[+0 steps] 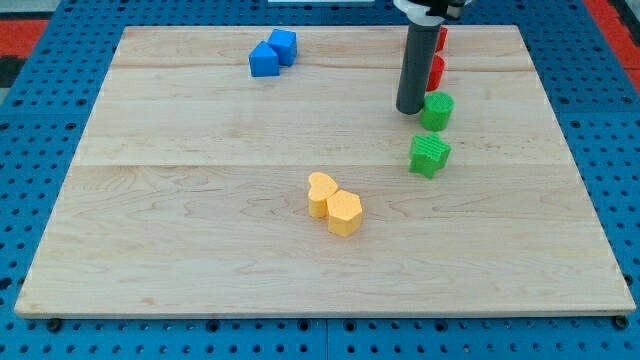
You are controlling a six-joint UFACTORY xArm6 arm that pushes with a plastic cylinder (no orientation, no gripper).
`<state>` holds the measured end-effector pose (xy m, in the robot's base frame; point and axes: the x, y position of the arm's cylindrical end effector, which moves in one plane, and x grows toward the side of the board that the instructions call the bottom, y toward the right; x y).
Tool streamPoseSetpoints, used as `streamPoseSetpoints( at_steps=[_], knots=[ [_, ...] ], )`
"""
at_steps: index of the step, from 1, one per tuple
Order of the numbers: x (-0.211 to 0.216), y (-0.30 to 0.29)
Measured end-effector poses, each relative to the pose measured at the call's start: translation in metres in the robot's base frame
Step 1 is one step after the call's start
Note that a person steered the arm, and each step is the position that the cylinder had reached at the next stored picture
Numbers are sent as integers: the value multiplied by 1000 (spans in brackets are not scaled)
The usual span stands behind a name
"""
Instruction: Separate the yellow heart from the yellow hexagon
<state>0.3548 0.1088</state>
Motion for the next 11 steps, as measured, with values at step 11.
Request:
streamPoseSetpoints(
  at_steps=[11],
  knots=[
    [140, -152]
  ],
)
